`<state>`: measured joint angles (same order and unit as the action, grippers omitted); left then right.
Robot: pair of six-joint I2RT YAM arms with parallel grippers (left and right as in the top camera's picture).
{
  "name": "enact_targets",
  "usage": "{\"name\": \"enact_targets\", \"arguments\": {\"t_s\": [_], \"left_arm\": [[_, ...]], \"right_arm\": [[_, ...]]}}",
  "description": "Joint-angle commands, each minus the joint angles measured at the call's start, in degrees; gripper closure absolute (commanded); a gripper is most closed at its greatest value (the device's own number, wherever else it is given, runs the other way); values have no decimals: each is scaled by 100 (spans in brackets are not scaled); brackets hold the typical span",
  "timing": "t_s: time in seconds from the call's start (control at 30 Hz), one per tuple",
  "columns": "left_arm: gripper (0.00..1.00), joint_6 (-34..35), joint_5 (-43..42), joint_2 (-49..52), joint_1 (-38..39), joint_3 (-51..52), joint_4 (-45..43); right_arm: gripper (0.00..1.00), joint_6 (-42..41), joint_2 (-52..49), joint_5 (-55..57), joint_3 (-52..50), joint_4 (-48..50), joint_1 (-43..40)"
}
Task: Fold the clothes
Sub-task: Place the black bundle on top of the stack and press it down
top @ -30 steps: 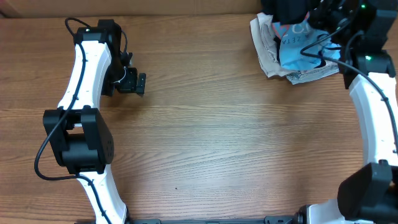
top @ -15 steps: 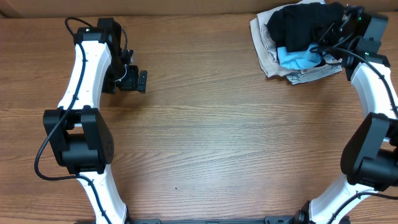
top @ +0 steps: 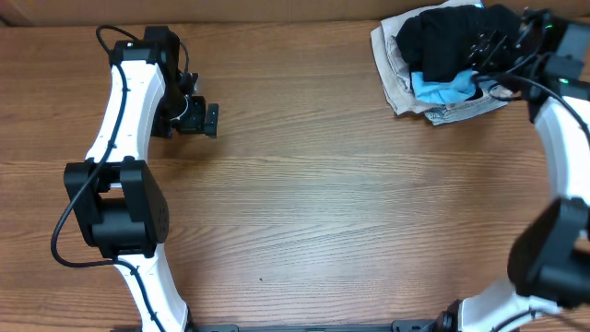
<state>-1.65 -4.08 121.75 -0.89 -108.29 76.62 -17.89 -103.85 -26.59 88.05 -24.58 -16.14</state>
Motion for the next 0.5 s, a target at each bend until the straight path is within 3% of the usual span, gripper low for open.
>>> {"name": "enact_targets", "arguments": {"t_s": [0.0,0.2,0.37,0.47], "left_arm": [[0,-94,-66,-26,-15,24,-35],[0,-94,-66,-26,-15,26,-44],[0,-92,-74,-26,-15,26,-98],[0,-94,-138,-26,-15,24,-146]], "right_arm": [[15,479,916,149,168,-24,-4],[0,1397,964,931,168,348,273],[0,2448,551,2140,168,1108,767],[0,2634,136,2761,168,1652,968]]}}
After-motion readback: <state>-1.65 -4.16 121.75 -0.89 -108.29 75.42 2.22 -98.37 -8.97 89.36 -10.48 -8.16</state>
